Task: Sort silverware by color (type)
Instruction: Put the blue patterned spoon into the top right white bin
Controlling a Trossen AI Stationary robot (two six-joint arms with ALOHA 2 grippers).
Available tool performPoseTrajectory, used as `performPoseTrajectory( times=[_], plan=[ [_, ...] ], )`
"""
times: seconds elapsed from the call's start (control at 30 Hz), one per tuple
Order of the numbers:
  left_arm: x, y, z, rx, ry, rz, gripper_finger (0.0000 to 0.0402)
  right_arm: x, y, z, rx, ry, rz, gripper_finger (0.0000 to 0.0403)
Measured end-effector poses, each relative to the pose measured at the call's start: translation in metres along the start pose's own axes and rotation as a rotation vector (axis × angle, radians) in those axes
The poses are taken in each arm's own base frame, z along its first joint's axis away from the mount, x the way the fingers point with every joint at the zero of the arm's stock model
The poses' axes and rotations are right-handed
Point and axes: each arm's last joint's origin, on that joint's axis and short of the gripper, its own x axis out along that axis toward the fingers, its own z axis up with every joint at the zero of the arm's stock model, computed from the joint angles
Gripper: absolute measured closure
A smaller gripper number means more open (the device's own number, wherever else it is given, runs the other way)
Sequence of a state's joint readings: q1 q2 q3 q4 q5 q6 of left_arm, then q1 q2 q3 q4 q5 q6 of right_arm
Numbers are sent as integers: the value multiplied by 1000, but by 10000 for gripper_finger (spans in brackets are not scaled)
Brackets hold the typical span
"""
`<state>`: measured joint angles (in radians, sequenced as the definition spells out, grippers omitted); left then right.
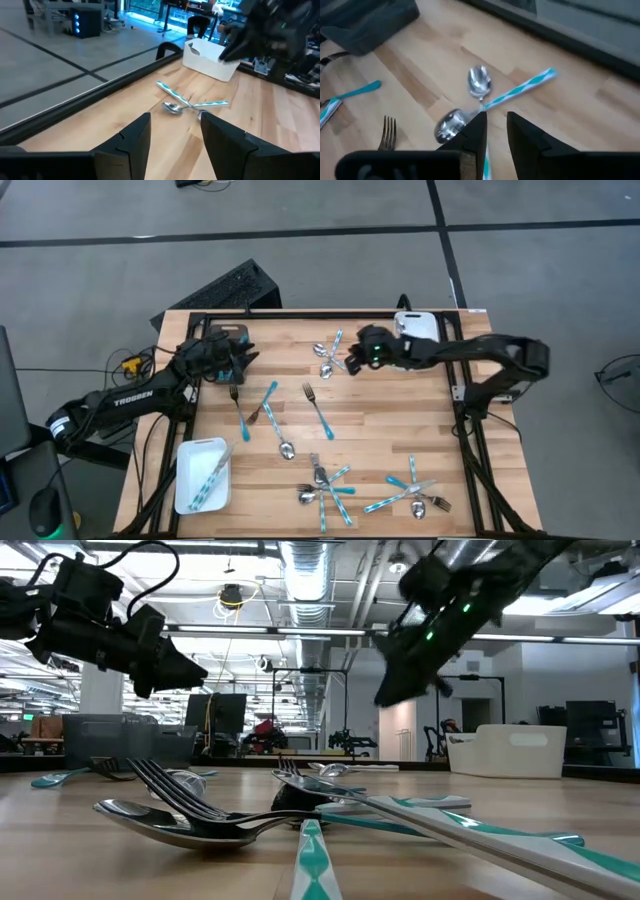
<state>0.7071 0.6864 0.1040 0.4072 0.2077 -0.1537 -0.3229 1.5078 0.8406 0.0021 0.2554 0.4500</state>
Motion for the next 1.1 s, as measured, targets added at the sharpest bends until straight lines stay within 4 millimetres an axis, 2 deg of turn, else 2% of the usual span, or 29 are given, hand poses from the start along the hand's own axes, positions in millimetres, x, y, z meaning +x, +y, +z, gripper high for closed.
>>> performPoseTrajectory(
  times=[0.17,0.37,0.53,0.67,0.77,0.83,0.93,1.1],
  plan=[
    [0,-1,-1,-28,15,-37,242,32,9,-10,-14,101,37,301],
    [0,-9,-2,-35,39,-170,242,61,21,-24,-177,171,38,268],
    [1,-23,-3,-4,36,-253,242,80,14,-28,-179,242,-14,221],
    [2,-33,-5,17,41,-249,242,86,6,-32,-177,299,-56,218],
    [2,-37,-6,26,38,-224,242,85,4,-34,-195,329,-67,252],
    [2,-39,-7,30,36,-214,242,84,4,-35,-203,348,-74,291],
    [2,-40,-7,33,34,-204,242,71,1,-34,-215,405,-92,354],
    [2,-42,-7,22,36,-207,242,27,4,-16,-182,448,-117,352]
  ],
)
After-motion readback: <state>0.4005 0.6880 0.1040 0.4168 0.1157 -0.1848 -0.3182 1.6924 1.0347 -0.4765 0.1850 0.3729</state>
